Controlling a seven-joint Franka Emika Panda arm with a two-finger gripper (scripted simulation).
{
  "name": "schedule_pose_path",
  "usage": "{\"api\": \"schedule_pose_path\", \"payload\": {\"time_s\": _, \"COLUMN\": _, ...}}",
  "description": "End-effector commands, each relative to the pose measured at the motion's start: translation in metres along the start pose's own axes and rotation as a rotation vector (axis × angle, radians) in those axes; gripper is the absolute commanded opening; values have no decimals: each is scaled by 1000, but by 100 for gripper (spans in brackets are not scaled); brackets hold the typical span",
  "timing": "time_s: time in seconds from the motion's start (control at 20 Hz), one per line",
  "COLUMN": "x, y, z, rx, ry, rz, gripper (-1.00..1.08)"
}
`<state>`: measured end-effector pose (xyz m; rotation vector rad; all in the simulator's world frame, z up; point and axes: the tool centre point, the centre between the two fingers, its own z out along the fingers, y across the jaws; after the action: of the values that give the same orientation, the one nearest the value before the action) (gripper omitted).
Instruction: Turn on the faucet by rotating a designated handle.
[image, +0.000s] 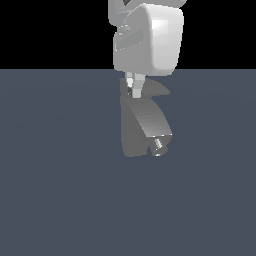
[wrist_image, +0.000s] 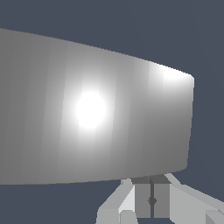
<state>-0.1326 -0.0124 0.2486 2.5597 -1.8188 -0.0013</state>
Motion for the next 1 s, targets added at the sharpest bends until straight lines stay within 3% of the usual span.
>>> {"api": "schedule_pose_path", "payload": {"time_s": 0.0, "x": 19, "y": 2, "z": 0, "rx": 3, "ry": 0, "rz": 15, "gripper": -100}}
{"api": "schedule_pose_path", "payload": {"time_s": 0.85, "x": 96, "y": 11, "z": 0, "rx": 2, "ry": 0, "rz": 20, "gripper": -100}}
{"api": "schedule_pose_path", "payload": {"time_s": 0.95, "x": 83, "y": 5, "z": 0, "rx": 2, "ry": -1, "rz": -1, "gripper": -100}}
